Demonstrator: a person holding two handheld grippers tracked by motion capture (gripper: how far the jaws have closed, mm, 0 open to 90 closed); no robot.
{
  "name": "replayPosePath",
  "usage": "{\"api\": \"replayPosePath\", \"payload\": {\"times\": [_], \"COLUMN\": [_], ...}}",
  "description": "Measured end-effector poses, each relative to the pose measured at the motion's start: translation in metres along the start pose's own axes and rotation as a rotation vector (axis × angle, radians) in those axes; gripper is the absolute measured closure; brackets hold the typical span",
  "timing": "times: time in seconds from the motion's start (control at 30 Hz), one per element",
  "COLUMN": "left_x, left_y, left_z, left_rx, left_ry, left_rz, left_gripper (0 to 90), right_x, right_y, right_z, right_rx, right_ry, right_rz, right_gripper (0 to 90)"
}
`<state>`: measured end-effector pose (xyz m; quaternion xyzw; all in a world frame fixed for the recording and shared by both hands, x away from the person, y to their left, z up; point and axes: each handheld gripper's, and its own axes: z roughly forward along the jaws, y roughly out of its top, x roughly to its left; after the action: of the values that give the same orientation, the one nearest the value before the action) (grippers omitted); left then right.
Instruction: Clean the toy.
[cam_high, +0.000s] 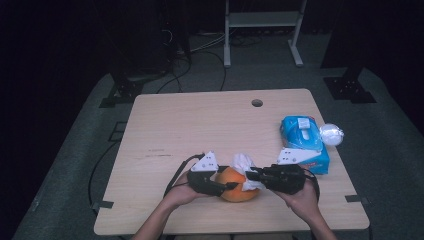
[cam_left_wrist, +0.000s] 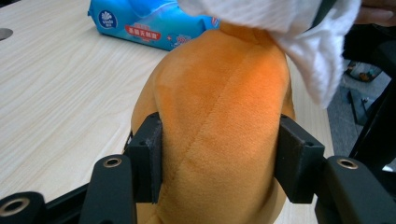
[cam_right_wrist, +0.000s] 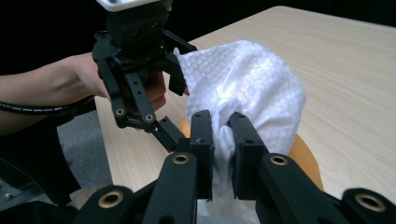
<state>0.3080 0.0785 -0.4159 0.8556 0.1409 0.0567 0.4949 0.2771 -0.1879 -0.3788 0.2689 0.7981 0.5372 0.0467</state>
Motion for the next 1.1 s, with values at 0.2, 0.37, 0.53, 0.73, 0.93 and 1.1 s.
{"api": "replayPosePath", "payload": {"times": [0.2,0.37,0.53,0.73,0.93,1.1], "left_x": [0.001,-0.001,-0.004,0.0,-0.005,-0.001], "left_y": [-0.001,0.003,0.002,-0.006,-0.006,-0.008], "left_z": [0.0,-0.002,0.001,0.011,0.009,0.011], "left_rx": [0.003,0.008,0.021,-0.021,-0.038,-0.02], "left_ry": [0.003,-0.007,-0.011,-0.026,-0.122,-0.067], "left_rz": [-0.032,-0.022,-0.008,-0.042,-0.01,-0.03], "left_gripper": [42.2,41.9,40.3,16.4,23.4,14.6], "right_x": [-0.021,-0.009,-0.003,-0.016,-0.033,-0.043], "right_y": [-0.014,-0.004,-0.003,-0.011,-0.018,-0.024], "right_z": [-0.003,-0.007,0.003,0.0,-0.008,-0.014], "right_rx": [0.011,-0.027,0.014,0.055,0.055,0.05], "right_ry": [-0.034,0.003,-0.011,-0.053,-0.09,-0.095], "right_rz": [0.078,0.046,0.016,0.042,0.089,0.126], "right_gripper": [80.6,80.3,80.4,80.2,80.1,79.9]}}
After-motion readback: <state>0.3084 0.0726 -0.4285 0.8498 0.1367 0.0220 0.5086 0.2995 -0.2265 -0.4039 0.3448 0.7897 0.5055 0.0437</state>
